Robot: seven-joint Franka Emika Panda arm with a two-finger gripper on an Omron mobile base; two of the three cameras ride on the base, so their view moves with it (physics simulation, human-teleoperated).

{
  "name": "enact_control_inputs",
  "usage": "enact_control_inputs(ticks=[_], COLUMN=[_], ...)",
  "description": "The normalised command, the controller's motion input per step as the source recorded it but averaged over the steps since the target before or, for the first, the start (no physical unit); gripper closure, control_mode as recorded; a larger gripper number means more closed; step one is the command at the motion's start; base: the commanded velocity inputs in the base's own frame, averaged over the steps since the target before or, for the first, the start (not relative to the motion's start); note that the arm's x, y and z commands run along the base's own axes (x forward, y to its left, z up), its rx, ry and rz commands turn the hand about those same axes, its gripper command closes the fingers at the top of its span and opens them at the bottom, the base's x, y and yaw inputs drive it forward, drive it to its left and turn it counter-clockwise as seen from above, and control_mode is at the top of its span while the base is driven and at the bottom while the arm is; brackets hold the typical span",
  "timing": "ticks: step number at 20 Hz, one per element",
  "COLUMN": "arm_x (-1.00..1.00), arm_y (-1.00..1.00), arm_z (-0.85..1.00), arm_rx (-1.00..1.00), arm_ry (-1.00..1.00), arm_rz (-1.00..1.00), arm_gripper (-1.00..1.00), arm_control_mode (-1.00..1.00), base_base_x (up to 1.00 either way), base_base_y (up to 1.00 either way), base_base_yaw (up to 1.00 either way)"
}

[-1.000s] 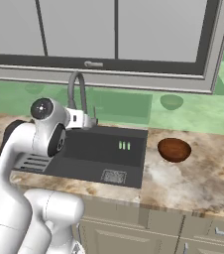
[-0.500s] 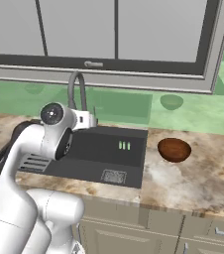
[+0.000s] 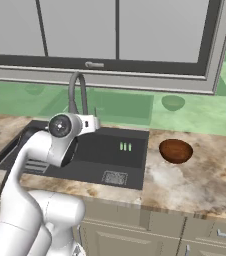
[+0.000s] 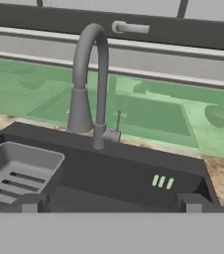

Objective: Rinse each bowl for a few seconds and place them down in the sink or on the counter.

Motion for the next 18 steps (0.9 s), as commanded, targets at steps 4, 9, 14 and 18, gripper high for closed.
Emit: enact_control_inputs(ticks=[4, 9, 14, 18], arm_x=[0.15, 0.13, 0.13, 0.14], arm_y=[-0.05, -0.03, -0.04, -0.02], arm_z=[-0.06, -0.04, -0.01, -0.02], arm_rx=[0.0, 0.0, 0.0, 0.0], arm_ry=[-0.11, -0.12, -0.1, -0.09], arm_rz=[0.04, 0.03, 0.03, 0.03], arm_gripper=[-1.0, -1.0, -1.0, -1.0], arm_control_mode=[-1.0, -1.0, -1.0, -1.0], base_base_x=[0.0, 0.0, 0.0, 0.0], base_base_y=[0.0, 0.0, 0.0, 0.0], base_base_yaw=[0.0, 0.0, 0.0, 0.0])
